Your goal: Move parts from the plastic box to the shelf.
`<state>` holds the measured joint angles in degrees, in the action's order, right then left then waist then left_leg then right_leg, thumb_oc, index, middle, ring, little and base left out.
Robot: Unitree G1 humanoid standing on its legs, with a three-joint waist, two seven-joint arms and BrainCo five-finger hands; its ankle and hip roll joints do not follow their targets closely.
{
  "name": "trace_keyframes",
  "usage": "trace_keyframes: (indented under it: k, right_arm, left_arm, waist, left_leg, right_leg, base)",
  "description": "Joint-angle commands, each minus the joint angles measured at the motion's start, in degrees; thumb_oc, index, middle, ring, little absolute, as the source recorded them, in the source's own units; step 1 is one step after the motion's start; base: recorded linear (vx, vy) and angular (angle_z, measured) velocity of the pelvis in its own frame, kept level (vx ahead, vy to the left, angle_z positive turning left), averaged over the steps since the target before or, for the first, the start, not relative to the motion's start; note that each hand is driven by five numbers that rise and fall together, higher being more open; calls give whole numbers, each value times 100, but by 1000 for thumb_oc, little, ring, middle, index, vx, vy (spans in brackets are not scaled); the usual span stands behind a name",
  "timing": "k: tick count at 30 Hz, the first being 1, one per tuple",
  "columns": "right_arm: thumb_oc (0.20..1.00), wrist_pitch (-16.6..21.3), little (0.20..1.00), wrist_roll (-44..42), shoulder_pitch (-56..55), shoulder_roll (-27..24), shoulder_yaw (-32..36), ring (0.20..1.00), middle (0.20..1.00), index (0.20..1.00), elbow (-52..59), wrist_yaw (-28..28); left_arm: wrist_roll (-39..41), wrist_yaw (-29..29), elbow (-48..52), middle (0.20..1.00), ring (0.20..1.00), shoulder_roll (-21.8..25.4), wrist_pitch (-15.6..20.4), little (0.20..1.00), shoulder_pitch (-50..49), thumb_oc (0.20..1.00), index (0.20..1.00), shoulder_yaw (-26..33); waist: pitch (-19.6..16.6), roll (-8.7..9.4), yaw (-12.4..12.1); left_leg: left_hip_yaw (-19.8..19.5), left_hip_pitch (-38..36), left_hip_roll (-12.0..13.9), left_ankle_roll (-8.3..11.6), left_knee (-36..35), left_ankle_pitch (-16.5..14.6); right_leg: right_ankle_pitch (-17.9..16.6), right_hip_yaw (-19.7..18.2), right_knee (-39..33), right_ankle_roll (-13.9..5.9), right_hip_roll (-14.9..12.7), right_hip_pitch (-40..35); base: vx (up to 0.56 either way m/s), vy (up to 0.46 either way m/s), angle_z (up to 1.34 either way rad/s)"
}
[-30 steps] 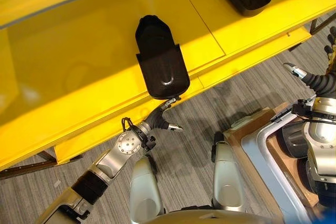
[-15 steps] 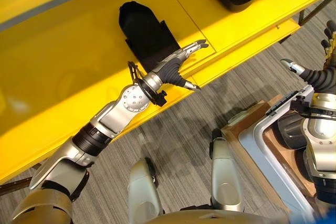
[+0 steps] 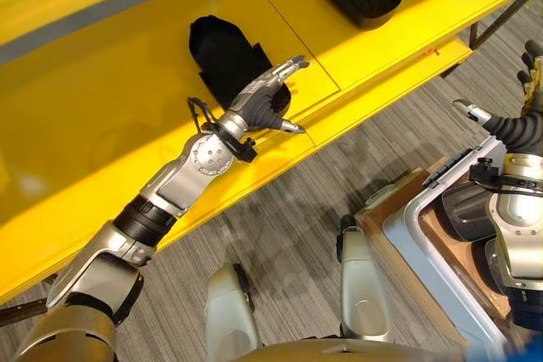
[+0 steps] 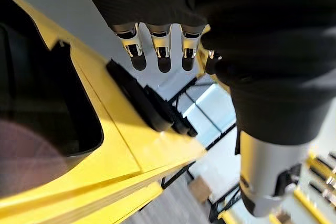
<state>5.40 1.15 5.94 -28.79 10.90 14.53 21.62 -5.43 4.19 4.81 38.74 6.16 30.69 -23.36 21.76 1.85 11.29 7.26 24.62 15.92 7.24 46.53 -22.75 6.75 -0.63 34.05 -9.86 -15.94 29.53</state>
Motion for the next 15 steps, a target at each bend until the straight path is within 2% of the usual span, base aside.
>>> trace_keyframes:
  k: [1,12,15]
  right_arm:
    - [1000,291,1000,-85,48,115,291,1000,1000,1000,208,88]
    - [1000,314,1000,25,15,195,266,1000,1000,1000,365,223]
    - [1000,315,1000,34,-7,187,275,1000,1000,1000,377,234]
  left_arm:
    - [461,95,324,1000,1000,-104,419,1000,211,1000,1000,-75]
    - [778,-153,542,1000,1000,-736,351,1000,-500,1000,1000,-428]
    - [777,-177,472,1000,1000,-779,334,1000,-522,1000,1000,-498]
  waist:
    - [-104,84,-19]
    - [-42,115,-70]
    - [-31,118,-70]
  left_leg:
    - [-189,-235,-10,-4,-477,492]
    - [-235,-209,-21,-13,-512,520]
    - [-243,-214,-24,-13,-522,530]
  right_leg:
    - [387,-30,528,217,-127,-156]
    - [401,-16,524,249,-105,-158]
    - [403,-13,528,251,-104,-167]
  base:
    - [0,0,0]
    - [-1,-3,0]
    - [-5,-11,0]
